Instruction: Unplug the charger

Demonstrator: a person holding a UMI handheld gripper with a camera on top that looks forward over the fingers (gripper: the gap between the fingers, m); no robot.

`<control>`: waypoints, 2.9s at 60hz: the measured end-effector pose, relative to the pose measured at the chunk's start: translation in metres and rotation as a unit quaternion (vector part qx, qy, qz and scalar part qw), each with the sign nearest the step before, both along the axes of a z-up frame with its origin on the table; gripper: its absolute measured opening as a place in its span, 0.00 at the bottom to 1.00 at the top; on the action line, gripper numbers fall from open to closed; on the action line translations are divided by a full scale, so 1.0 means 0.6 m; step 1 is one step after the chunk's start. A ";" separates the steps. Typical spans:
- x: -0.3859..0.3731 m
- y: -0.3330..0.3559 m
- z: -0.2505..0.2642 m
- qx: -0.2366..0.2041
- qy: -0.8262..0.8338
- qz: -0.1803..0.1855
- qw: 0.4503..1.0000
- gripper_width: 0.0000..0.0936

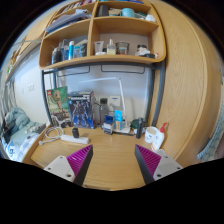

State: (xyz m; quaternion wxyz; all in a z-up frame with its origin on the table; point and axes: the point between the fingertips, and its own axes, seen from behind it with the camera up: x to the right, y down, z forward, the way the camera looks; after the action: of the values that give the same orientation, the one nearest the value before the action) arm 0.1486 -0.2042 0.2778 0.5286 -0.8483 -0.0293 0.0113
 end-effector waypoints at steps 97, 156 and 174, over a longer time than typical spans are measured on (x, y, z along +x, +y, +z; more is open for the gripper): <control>-0.186 0.556 0.036 0.064 0.022 -0.070 0.995 0.12; 0.116 0.385 -0.490 -0.306 -0.020 -0.056 0.950 0.36; 0.092 0.391 -0.288 -0.141 -0.062 -0.076 0.985 0.93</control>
State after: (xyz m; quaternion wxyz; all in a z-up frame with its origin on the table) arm 0.2038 0.0301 0.1051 0.4000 -0.9132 0.0042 -0.0774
